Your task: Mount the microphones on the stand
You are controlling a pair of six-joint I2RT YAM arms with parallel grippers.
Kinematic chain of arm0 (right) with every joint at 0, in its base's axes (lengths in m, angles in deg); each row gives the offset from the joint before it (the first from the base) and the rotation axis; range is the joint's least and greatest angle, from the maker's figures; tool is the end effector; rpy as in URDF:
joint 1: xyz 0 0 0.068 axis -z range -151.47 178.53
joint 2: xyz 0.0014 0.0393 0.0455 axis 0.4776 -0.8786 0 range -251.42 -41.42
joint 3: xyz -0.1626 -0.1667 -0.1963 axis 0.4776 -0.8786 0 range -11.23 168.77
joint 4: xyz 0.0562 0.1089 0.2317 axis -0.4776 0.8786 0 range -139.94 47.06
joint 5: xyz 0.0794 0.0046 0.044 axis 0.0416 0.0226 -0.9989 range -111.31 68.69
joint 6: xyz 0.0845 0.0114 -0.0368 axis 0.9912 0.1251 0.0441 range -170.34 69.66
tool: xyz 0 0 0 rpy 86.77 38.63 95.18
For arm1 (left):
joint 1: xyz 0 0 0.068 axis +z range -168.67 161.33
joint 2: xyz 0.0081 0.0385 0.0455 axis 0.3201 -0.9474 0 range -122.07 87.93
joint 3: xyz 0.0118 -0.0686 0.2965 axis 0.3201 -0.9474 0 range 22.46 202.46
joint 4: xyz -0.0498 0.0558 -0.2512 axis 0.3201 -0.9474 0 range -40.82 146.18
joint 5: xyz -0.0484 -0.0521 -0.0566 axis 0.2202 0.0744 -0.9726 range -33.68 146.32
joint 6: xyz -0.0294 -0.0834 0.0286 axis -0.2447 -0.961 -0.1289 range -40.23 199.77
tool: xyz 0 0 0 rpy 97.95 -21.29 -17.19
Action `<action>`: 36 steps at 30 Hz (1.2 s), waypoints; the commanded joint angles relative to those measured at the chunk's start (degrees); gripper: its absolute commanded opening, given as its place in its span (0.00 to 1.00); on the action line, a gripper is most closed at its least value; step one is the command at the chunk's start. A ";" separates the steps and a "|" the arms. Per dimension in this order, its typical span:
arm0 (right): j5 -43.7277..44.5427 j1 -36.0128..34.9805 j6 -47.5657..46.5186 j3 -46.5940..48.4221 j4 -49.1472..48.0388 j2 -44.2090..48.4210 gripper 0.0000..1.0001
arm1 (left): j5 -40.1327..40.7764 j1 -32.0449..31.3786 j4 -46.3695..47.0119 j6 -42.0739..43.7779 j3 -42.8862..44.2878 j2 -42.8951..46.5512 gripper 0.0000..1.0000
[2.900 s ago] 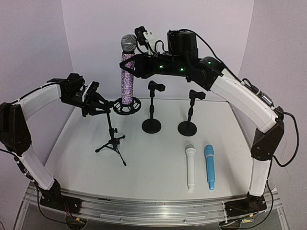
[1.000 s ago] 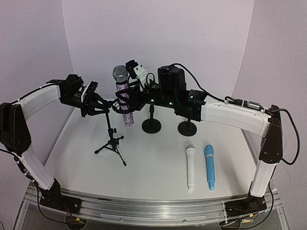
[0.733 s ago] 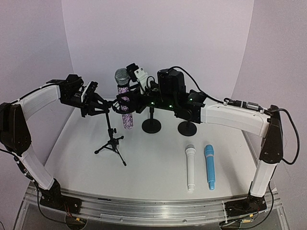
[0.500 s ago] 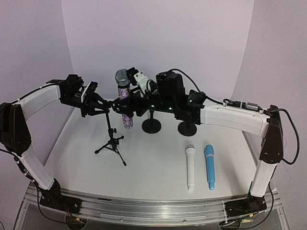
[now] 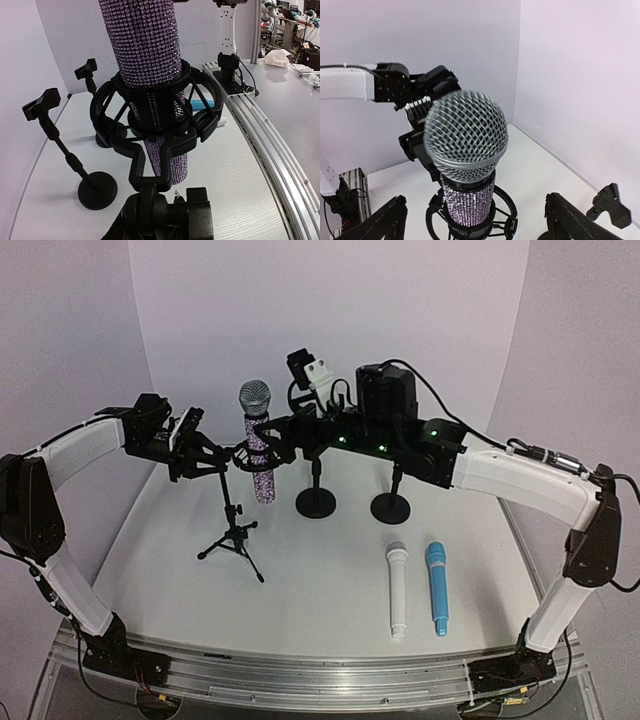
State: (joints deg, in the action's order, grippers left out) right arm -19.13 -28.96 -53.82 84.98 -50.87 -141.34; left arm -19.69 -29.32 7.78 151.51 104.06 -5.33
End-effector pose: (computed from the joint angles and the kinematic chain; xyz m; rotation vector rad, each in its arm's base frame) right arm 0.2593 0.4009 0.4421 -0.8182 1.4494 0.6915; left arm 0.3158 -0.1419 0.3372 1.5168 1.1430 -0.9983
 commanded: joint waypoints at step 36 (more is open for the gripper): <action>12.09 3.11 -0.57 -1.49 3.99 5.65 0.94 | 15.07 12.59 20.03 -10.12 12.53 -13.30 0.00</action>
State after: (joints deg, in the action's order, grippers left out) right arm -11.18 -28.24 -57.61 82.92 -49.60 -134.64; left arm -12.93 -17.58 23.13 137.75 115.45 -16.41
